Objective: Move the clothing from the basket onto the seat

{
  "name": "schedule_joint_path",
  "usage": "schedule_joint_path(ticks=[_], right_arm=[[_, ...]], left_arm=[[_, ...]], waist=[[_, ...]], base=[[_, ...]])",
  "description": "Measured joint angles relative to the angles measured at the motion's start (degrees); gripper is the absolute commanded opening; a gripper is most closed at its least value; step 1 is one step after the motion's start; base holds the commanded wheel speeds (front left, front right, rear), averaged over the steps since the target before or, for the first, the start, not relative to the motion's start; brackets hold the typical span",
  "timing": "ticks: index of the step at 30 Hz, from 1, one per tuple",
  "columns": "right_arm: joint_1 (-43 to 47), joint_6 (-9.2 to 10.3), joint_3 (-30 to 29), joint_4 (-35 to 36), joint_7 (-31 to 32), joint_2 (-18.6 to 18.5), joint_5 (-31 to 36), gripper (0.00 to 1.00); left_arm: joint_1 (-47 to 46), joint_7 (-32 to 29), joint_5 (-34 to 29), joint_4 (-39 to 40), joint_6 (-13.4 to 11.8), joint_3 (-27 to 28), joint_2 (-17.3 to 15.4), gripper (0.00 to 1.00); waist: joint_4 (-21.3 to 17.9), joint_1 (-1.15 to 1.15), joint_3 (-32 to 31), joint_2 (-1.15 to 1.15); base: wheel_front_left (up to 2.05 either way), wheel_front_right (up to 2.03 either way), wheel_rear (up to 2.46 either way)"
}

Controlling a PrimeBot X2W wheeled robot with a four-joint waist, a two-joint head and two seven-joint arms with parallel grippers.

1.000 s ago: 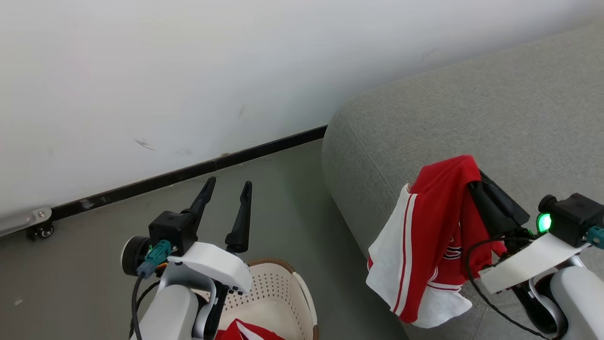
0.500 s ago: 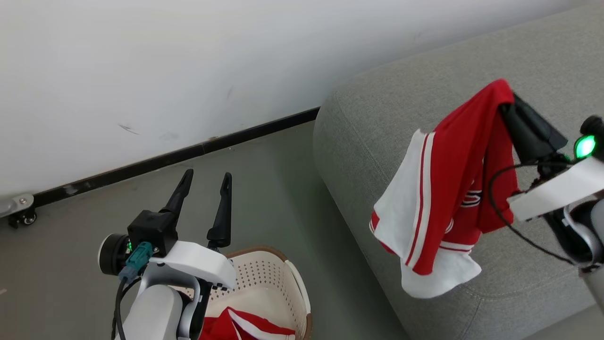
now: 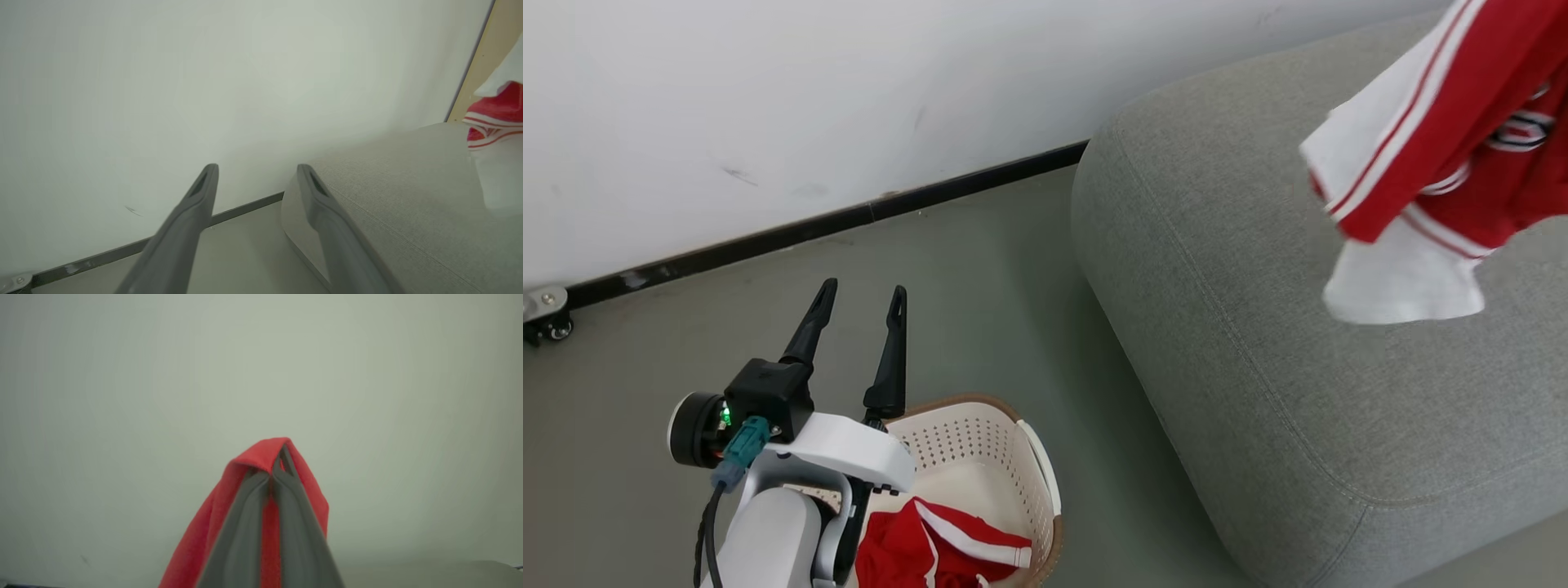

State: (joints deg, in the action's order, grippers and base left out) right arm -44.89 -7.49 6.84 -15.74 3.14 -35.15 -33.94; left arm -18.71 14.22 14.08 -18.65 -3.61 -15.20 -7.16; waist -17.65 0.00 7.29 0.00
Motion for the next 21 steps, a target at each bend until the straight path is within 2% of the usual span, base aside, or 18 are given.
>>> schedule_joint_path(ticks=[12,21], right_arm=[[-7.2,0.00,-4.2,-6.8,2.5,-4.8,-0.3,0.00],[-9.2,0.00,-5.1,-11.1,1.7,-5.0,-0.5,0.00]], left_arm=[[-0.1,0.0,-1.7,3.0,0.0,-0.2,-2.4,1.00],[-0.4,-0.7,-2.7,5.5,-0.5,-0.1,-4.1,1.00]], waist=[[1.0,0.00,4.6,0.00],[2.2,0.00,8.2,0.00]], base=[[0.00,0.00,0.00],[0.00,0.00,0.00]])
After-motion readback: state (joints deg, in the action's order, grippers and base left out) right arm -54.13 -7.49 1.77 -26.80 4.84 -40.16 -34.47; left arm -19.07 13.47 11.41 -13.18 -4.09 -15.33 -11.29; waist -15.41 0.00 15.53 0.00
